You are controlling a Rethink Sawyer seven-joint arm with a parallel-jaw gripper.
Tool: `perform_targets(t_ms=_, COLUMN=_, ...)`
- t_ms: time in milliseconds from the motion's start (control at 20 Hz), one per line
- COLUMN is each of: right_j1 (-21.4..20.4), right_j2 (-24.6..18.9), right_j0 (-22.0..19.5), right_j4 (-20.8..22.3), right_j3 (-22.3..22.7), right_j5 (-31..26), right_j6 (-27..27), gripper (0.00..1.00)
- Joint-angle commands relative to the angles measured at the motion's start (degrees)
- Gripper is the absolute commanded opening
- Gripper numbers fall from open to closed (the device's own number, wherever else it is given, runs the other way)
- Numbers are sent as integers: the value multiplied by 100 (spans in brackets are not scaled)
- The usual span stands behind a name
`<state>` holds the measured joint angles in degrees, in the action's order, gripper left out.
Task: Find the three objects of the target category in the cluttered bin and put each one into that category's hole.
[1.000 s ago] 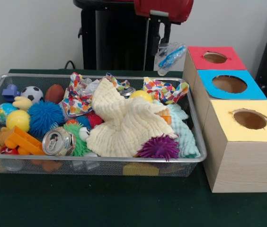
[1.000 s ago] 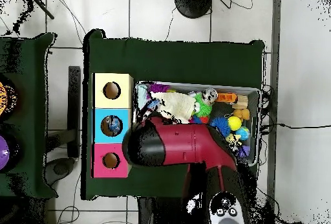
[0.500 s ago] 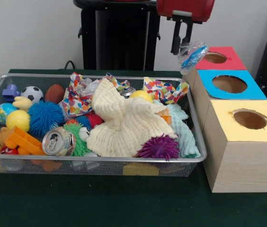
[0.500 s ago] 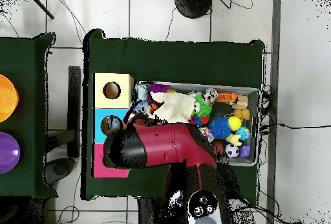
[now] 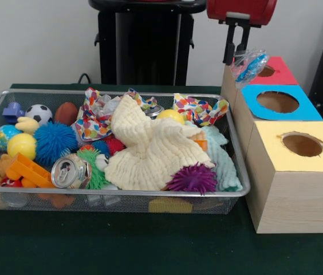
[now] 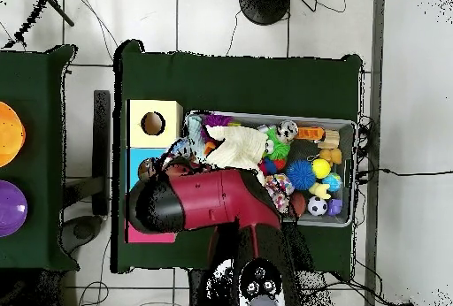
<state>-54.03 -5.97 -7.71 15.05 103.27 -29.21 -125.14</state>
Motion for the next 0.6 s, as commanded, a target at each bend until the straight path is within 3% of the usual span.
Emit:
perform_targets(t_ms=50, right_j1=108, right_j2=160, right_j0=118, right_j4=-196, right_j3=225, right_j5=-377, right_j6=-747, gripper=0)
perform_targets(t_ms=600, right_j1=290, right_j2=345, right_j0=382, right_j4=-367, right_j3=316, right_j5=-59, right_j6=-980, gripper=0)
